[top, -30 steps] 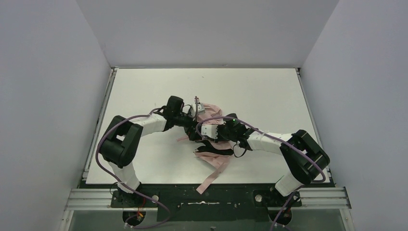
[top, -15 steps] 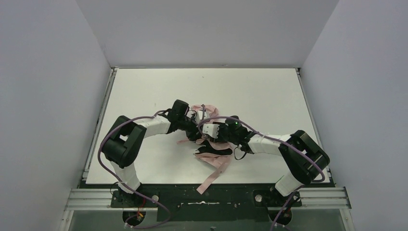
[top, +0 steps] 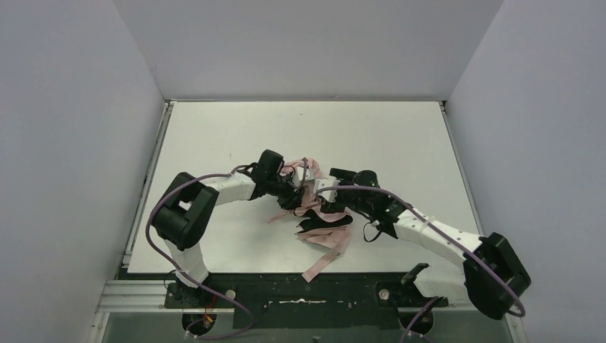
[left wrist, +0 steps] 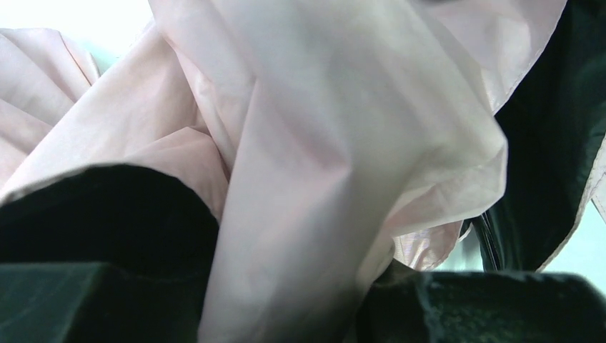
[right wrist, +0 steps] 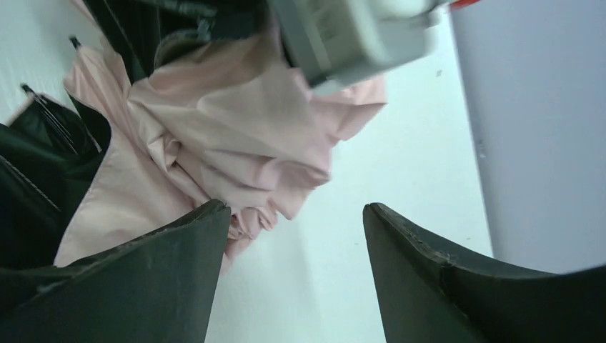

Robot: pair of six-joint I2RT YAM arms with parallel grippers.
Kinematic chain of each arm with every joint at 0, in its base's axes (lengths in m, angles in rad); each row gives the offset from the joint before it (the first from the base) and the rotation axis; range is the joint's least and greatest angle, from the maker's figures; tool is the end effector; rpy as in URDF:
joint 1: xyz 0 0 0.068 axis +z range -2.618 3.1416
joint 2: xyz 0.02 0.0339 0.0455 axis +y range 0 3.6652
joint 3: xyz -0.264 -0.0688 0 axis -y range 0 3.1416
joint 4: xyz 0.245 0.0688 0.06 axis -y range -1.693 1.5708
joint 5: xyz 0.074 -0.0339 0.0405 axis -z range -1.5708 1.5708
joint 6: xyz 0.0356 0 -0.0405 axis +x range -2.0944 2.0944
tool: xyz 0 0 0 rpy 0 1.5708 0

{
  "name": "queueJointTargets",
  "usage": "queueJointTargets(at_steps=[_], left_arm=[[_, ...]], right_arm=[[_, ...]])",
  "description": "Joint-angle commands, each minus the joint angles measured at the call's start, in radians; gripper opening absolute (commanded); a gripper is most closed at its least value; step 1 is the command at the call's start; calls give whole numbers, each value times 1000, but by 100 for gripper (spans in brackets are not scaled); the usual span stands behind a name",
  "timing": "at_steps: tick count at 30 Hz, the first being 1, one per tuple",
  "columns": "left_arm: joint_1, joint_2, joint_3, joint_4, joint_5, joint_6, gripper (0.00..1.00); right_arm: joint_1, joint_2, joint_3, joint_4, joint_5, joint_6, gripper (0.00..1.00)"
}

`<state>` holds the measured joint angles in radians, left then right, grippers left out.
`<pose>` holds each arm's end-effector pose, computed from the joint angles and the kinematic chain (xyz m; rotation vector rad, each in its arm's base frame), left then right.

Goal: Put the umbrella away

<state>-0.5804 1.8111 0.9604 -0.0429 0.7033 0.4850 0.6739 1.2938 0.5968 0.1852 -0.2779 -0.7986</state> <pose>0.2825 -0.2128 0.1465 1.4583 1.8744 -0.9027 0.2037 0.1752 0.2032 -1.5090 1.4140 0.2125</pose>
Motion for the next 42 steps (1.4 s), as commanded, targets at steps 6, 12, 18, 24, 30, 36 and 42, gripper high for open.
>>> queueJointTargets(at_steps=[6, 12, 18, 24, 30, 36, 42], left_arm=[[-31, -61, -3, -1, -139, 55, 0], [-92, -201, -115, 90, -226, 181, 0], [-131, -240, -160, 147, -322, 219, 0], [-133, -213, -119, 139, -368, 224, 0], [-134, -216, -110, 180, -411, 282, 0], [-170, -258, -239, 394, -477, 362, 0], [-249, -246, -344, 535, -576, 450, 0]], right_arm=[[-105, -327, 76, -238, -16, 383, 69], [-276, -200, 246, -440, -130, 559, 68], [-284, -99, 374, -576, -11, 773, 69], [-289, -145, 352, -785, 68, 1212, 71], [-291, -295, 148, -585, 6, 1377, 72], [-305, -138, 276, -557, -157, 1039, 80], [-364, 104, 424, -482, -411, 868, 86]])
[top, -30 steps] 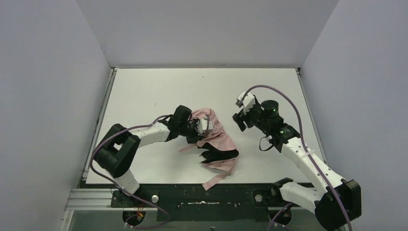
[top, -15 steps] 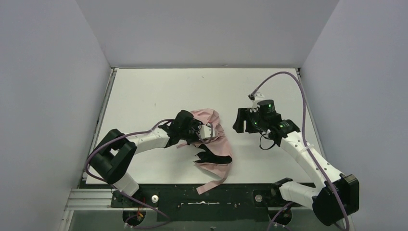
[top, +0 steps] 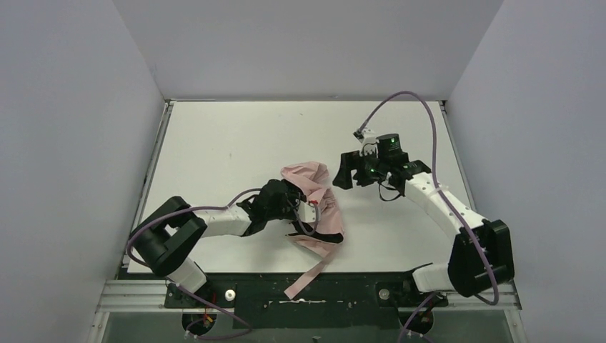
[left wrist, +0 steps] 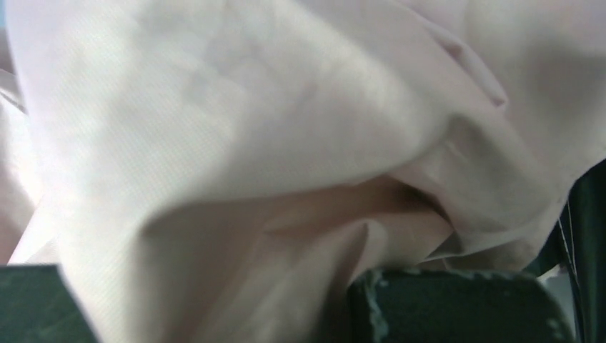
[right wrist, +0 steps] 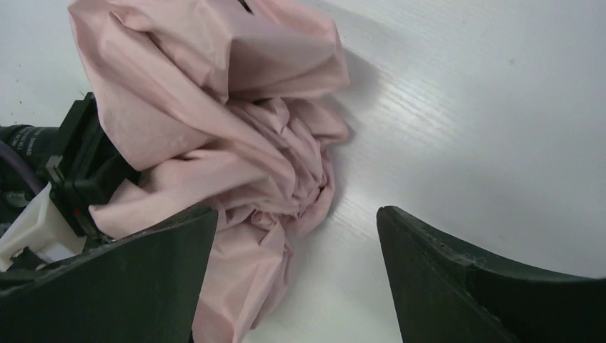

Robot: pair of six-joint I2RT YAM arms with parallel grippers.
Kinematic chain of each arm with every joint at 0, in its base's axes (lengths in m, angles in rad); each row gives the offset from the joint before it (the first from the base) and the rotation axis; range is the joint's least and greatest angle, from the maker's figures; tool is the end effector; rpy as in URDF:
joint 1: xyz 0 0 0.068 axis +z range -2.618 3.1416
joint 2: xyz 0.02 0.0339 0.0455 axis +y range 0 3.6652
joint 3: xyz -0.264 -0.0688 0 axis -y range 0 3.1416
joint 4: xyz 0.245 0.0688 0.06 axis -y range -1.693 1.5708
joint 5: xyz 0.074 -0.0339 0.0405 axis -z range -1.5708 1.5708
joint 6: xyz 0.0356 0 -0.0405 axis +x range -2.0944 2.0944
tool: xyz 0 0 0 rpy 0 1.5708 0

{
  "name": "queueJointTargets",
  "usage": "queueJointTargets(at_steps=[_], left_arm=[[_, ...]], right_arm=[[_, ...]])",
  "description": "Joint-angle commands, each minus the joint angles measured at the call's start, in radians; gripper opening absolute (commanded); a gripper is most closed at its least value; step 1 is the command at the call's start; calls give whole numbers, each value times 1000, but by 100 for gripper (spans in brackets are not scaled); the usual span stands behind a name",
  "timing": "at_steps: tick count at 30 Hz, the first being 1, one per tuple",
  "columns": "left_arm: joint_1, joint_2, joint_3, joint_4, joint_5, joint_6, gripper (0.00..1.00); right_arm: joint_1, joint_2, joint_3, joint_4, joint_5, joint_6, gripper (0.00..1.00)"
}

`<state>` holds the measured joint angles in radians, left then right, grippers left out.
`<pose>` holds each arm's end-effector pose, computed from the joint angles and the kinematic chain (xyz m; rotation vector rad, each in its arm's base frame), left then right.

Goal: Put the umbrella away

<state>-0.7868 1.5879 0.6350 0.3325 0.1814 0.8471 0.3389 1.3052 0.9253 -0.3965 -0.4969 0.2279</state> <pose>0.2102 -0.2198 0.1491 1.6606 1.4189 -0.1645 0.2543 0.1076 0.2593 -0.3844 2.3590 0.8577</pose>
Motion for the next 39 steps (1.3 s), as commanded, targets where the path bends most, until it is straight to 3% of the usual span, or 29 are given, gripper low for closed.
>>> queueJointTargets(at_steps=[1, 6, 11, 21, 31, 35, 38, 39], left_arm=[[-48, -20, -23, 156, -54, 98, 0], [-79, 2, -27, 134, -86, 158, 0], [-95, 15, -41, 153, -121, 185, 0], [-125, 37, -41, 152, -148, 209, 0], [-147, 47, -41, 175, -163, 192, 0], [-147, 47, -40, 201, -174, 160, 0], [-147, 30, -38, 215, -201, 124, 0], [-147, 17, -39, 220, -209, 105, 6]], right_arm=[[-30, 135, 131, 68, -222, -205, 86], [-20, 280, 295, -112, -348, -482, 81], [1, 323, 334, -251, -388, -740, 80], [107, 448, 327, -268, -316, -820, 80], [157, 591, 323, -229, -94, -799, 75], [161, 620, 315, -219, -52, -786, 64], [158, 627, 315, -218, -41, -779, 45], [158, 621, 314, -214, -40, -777, 37]])
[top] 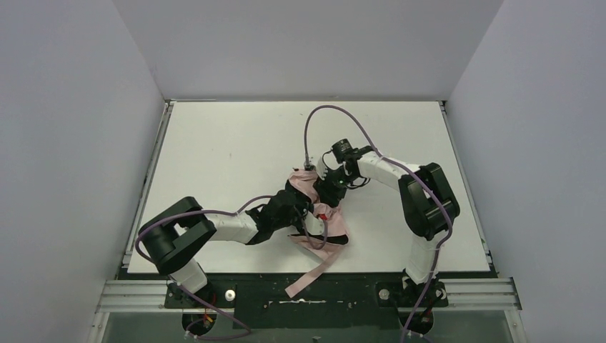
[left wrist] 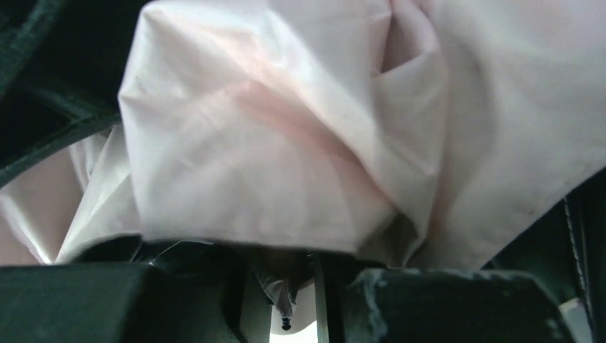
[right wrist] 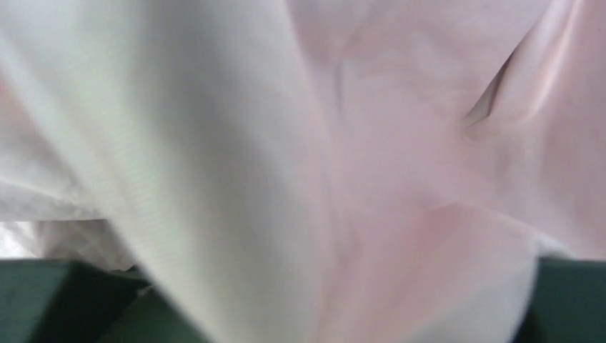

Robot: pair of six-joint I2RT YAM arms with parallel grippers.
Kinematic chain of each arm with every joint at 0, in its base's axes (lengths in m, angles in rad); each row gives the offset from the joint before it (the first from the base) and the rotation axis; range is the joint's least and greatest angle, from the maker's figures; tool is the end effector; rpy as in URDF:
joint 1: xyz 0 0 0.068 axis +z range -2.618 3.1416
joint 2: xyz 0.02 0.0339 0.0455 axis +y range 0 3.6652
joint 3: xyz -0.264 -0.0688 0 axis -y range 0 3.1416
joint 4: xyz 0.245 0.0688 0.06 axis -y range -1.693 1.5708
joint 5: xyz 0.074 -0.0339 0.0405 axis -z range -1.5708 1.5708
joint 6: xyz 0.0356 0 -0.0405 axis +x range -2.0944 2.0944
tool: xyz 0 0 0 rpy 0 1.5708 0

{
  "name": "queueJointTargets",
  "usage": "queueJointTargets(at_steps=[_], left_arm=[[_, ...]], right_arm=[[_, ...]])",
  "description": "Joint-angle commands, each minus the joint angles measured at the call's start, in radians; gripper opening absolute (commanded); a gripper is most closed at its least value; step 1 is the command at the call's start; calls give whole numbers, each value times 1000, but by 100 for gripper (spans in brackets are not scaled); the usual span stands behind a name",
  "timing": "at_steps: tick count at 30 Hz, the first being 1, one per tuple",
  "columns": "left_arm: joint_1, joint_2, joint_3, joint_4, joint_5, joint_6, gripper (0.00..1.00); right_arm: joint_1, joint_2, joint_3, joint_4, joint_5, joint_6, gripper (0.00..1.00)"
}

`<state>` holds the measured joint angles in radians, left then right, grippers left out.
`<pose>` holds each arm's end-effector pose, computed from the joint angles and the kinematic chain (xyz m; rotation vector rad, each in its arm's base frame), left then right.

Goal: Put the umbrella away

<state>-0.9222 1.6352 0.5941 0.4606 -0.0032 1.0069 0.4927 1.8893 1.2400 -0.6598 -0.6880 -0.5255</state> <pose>0.1839 -0.2424 0.1357 1.7672 1.2276 0.0526 0.3068 0.1904 0.1658 -1.4348 2.3079 0.9665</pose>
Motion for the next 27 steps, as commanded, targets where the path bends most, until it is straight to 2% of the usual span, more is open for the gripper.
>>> queueJointTargets(at_steps=[1, 2, 4, 8, 13, 21, 27], left_arm=[[-12, -40, -1, 95, -31, -71, 15], [-12, -53, -5, 98, -38, -88, 28], [-13, -84, -16, 106, -48, -125, 45], [-13, -172, -51, 102, -47, -202, 59], [-13, -347, -81, -23, -17, -320, 72], [46, -666, -142, -241, 112, -569, 73], [199, -698, -133, -309, 227, -690, 74]], right_arm=[[4, 36, -2, 57, 155, -19, 30], [4, 30, -5, 65, 160, -12, 26], [1, 21, -10, 80, 162, -6, 20], [-2, -14, -45, 149, 193, 9, 13], [-10, -75, -97, 251, 244, 10, 9], [10, -118, -173, 384, 331, -33, 14], [37, -162, -260, 487, 388, -92, 15]])
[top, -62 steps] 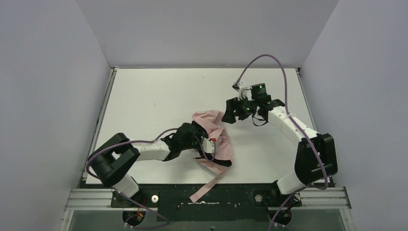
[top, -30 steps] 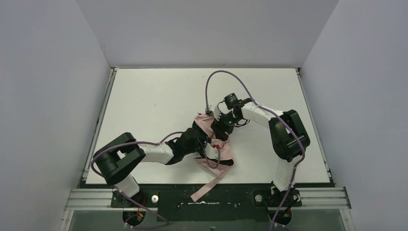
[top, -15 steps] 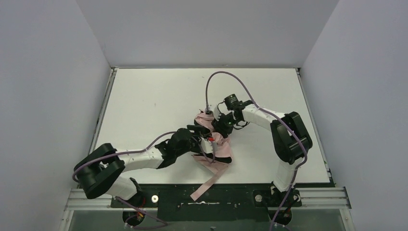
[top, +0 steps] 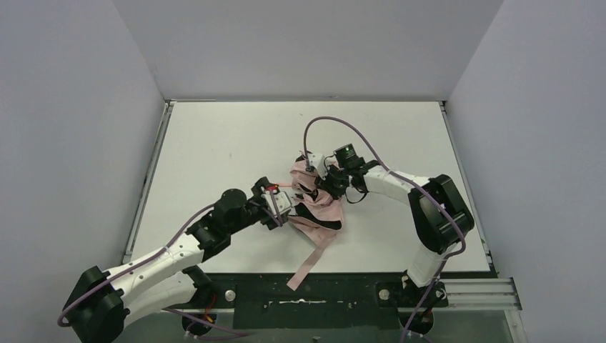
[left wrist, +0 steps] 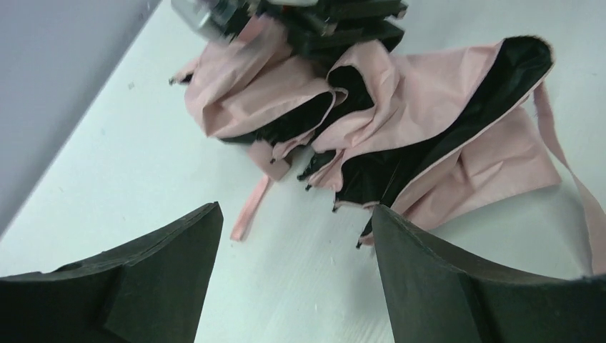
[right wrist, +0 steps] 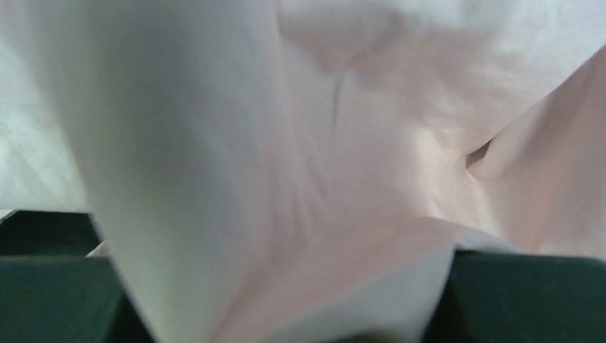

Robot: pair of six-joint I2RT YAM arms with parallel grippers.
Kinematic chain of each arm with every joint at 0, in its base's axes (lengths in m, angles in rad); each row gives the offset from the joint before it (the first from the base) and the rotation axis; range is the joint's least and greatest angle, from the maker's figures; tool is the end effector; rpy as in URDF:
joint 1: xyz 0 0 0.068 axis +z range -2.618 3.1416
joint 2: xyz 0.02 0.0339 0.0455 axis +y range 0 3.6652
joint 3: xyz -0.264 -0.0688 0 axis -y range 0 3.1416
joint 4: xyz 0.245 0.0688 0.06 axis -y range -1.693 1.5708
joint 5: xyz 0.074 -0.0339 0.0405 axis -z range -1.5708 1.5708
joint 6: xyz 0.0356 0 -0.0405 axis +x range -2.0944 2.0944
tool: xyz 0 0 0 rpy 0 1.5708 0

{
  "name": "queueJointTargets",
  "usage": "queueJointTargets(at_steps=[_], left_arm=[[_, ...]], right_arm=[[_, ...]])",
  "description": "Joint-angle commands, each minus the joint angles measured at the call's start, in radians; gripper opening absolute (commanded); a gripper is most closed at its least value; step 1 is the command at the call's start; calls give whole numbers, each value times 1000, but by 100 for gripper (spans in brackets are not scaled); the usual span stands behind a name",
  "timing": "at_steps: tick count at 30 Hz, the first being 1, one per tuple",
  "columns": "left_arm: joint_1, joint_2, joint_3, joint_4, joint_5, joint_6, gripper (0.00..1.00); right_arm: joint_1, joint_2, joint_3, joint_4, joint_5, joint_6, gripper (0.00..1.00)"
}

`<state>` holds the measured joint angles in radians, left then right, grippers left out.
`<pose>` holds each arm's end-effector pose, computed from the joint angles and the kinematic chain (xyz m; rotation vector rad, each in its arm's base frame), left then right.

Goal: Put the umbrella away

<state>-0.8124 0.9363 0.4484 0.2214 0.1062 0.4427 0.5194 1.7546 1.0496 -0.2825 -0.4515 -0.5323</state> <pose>0.1442 -0.1576 0.2355 1.1464 1.4527 -0.3561 0.2980 0.1883 0.1715 -1.4044 2.0764 0.5695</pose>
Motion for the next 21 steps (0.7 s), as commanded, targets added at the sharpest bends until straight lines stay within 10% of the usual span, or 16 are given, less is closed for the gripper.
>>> queueJointTargets(at_steps=[1, 21], left_arm=[[116, 16, 19, -74, 156, -128, 75], [264, 526, 197, 146, 567, -19, 91]], right_arm=[[13, -48, -93, 132, 152, -98, 15], [41, -191, -275, 264, 78, -241, 13]])
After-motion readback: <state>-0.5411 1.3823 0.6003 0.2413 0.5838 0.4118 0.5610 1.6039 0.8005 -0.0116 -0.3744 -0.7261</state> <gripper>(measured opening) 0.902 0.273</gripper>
